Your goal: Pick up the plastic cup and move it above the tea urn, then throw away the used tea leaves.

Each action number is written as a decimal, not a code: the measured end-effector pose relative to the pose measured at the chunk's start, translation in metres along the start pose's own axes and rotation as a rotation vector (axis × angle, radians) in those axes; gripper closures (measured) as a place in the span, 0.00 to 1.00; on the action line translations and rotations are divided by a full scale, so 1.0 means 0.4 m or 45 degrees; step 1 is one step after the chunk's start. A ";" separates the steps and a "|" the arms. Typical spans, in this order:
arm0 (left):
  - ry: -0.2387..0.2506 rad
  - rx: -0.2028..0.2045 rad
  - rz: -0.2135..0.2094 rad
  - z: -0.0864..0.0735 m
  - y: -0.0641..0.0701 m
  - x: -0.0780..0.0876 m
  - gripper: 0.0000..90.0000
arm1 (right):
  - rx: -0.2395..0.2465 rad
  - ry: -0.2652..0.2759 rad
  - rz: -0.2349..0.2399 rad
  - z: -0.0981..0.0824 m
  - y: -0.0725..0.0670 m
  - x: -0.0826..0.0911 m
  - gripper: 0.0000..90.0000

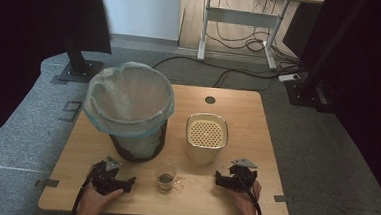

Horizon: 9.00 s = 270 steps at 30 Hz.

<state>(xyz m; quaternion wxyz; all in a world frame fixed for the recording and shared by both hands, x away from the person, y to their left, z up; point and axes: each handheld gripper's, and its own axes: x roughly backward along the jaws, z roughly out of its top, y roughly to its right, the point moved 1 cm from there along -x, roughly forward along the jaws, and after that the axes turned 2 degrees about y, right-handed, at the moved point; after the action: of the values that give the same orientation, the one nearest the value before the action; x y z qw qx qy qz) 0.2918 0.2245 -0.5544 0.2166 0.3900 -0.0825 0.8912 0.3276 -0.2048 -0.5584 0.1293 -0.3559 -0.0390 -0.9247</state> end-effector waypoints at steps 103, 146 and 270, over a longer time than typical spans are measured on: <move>0.049 -0.015 0.005 -0.005 0.001 0.007 0.16 | 0.153 0.638 0.308 0.428 -0.004 0.176 0.44; 0.048 -0.023 -0.002 -0.005 0.000 0.007 0.15 | 0.978 0.497 -0.291 0.491 -0.056 0.144 0.43; 0.047 -0.037 -0.010 -0.007 -0.001 0.008 0.15 | 0.597 0.577 0.024 0.477 -0.107 0.138 0.50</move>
<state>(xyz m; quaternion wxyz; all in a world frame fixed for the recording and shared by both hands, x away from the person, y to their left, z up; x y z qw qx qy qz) 0.2883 0.2269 -0.5540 0.2272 0.3704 -0.0901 0.8962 0.4006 -0.1438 -0.3789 0.2216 -0.1018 -0.2180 -0.9450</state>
